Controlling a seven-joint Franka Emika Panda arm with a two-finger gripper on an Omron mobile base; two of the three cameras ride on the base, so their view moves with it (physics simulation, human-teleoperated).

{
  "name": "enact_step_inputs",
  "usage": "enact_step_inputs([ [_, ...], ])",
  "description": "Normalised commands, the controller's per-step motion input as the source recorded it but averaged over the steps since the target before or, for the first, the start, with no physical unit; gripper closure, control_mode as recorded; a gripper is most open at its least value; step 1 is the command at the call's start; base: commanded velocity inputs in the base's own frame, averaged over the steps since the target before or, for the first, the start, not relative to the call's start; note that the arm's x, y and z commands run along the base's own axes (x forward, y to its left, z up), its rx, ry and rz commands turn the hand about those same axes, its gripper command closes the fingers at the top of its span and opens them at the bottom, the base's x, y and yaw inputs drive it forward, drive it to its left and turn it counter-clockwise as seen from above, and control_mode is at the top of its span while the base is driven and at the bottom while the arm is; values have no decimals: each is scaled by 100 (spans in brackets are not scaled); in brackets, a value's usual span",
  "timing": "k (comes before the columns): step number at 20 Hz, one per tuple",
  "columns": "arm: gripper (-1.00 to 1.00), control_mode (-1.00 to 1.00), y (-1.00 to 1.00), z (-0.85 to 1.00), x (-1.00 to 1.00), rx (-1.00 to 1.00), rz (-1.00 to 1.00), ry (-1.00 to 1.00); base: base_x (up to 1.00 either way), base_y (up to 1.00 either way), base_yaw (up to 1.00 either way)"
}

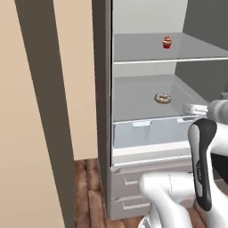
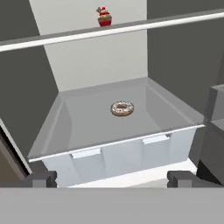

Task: Take the cupcake and donut from the fridge and place them on the empty tray on the dining counter.

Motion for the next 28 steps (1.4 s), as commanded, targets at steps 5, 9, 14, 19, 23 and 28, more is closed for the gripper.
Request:
enact_step_inputs([
  [5, -100, 100, 0, 0, 0, 0, 0, 0, 68, -23, 0],
  [9, -100, 100, 0, 0, 0, 0, 0, 0, 97, 4, 0],
  [14, -100, 100, 0, 0, 0, 0, 0, 0, 100, 0, 0],
  [19, -100, 100, 0, 0, 0, 0, 0, 0, 100, 0, 0],
  [23, -100, 100, 0, 0, 0, 0, 0, 0, 71, 0, 0],
  [28, -100, 100, 0, 0, 0, 0, 0, 0, 11, -1, 1],
])
